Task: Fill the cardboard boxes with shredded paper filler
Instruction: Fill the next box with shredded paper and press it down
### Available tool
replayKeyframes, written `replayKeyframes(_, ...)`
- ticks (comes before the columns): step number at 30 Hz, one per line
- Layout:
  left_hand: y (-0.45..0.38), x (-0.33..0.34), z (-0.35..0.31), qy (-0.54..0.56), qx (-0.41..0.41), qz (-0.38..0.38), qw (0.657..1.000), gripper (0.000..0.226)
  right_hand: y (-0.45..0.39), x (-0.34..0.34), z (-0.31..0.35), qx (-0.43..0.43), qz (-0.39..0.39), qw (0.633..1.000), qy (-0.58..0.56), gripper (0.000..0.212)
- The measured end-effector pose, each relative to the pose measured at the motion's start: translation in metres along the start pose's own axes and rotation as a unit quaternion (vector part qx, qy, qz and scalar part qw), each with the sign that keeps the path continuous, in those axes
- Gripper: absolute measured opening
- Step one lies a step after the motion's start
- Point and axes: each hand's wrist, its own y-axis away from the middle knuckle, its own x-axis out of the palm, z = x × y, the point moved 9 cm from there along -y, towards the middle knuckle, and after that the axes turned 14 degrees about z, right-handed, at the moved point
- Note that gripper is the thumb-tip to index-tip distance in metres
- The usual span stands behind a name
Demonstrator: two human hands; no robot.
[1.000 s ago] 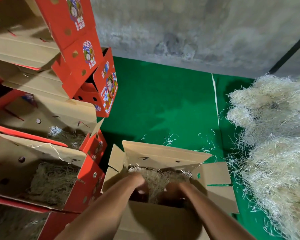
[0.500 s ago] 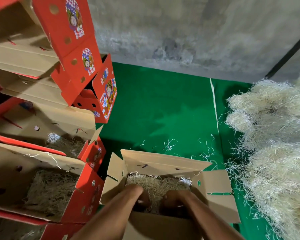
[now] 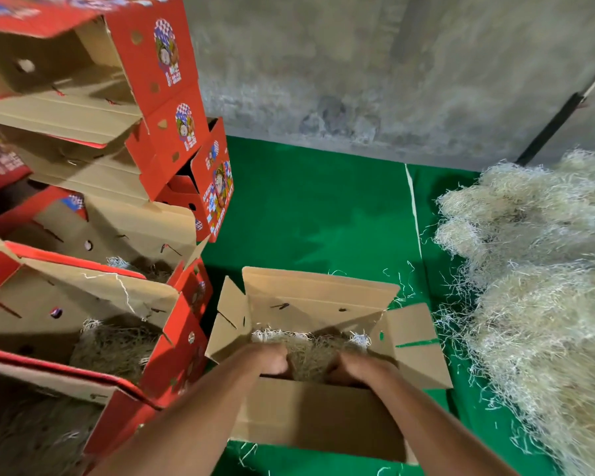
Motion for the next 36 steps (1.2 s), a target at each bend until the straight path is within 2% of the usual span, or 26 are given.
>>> replayKeyframes(2, 0.019, -0.017, -0.011, -0.034, 0.006, -0.034, 0.999, 0.030, 0.009, -0.012, -0.002, -0.006, -0.030, 0.998, -0.055, 0.031)
replayKeyframes(5, 0.042, -0.038, -0.036, -0.030, 0.060, -0.120, 0.990, 0.020, 0.035, -0.034, 0.015, -0.057, -0.084, 0.992, -0.070, 0.018)
replayKeyframes(10, 0.098, -0.066, -0.079, -0.031, 0.149, -0.304, 0.941, 0.013, 0.103, -0.083, 0.031, -0.105, -0.279, 0.952, -0.069, 0.015)
replayKeyframes(11, 0.110, -0.066, -0.087, -0.033, 0.165, -0.330, 0.929, 0.009, 0.118, -0.090, 0.030, -0.111, -0.316, 0.940, -0.063, 0.016)
replayKeyframes(13, 0.133, -0.064, -0.104, -0.040, 0.203, -0.389, 0.897, 0.027, 0.146, -0.101, 0.028, -0.143, -0.380, 0.912, -0.062, 0.015)
replayKeyframes(15, 0.154, -0.061, -0.117, -0.038, 0.244, -0.458, 0.854, 0.038, 0.179, -0.110, 0.019, -0.157, -0.472, 0.866, -0.053, 0.010)
replayKeyframes(17, 0.166, -0.053, -0.128, -0.059, 0.264, -0.507, 0.818, 0.042, 0.211, -0.111, 0.002, -0.122, -0.576, 0.808, -0.028, 0.025)
replayKeyframes(18, 0.168, -0.050, -0.132, -0.071, 0.260, -0.523, 0.809, 0.045, 0.217, -0.110, -0.013, -0.092, -0.600, 0.794, -0.037, 0.039)
replayKeyframes(19, 0.168, -0.047, -0.133, -0.080, 0.248, -0.538, 0.801, 0.049, 0.214, -0.107, -0.031, -0.064, -0.585, 0.805, -0.067, 0.053)
replayKeyframes(20, 0.167, -0.045, -0.134, -0.083, 0.234, -0.552, 0.796, 0.054, 0.203, -0.103, -0.048, -0.052, -0.535, 0.835, -0.117, 0.062)
replayKeyframes(22, 0.164, -0.045, -0.136, -0.086, 0.201, -0.566, 0.795, 0.066, 0.171, -0.085, -0.069, -0.069, -0.372, 0.893, -0.244, 0.058)
replayKeyframes(23, 0.161, -0.046, -0.136, -0.089, 0.182, -0.565, 0.799, 0.073, 0.160, -0.075, -0.074, -0.082, -0.307, 0.904, -0.286, 0.051)
replayKeyframes(24, 0.158, -0.048, -0.137, -0.094, 0.164, -0.562, 0.805, 0.078, 0.154, -0.070, -0.079, -0.089, -0.289, 0.901, -0.310, 0.050)
replayKeyframes(26, 0.151, -0.051, -0.137, -0.103, 0.129, -0.553, 0.817, 0.084, 0.148, -0.066, -0.091, -0.089, -0.303, 0.878, -0.359, 0.065)
replayKeyframes(28, 0.148, -0.053, -0.135, -0.111, 0.101, -0.550, 0.822, 0.081, 0.140, -0.058, -0.098, -0.085, -0.297, 0.854, -0.420, 0.077)
replayKeyframes(32, 0.151, -0.060, -0.122, -0.120, 0.076, -0.556, 0.819, 0.049, 0.124, -0.039, -0.089, -0.082, -0.266, 0.835, -0.476, 0.059)
replayKeyframes(36, 0.155, -0.066, -0.097, -0.096, 0.057, -0.555, 0.825, 0.043, 0.103, -0.023, -0.053, -0.112, -0.230, 0.807, -0.532, 0.052)
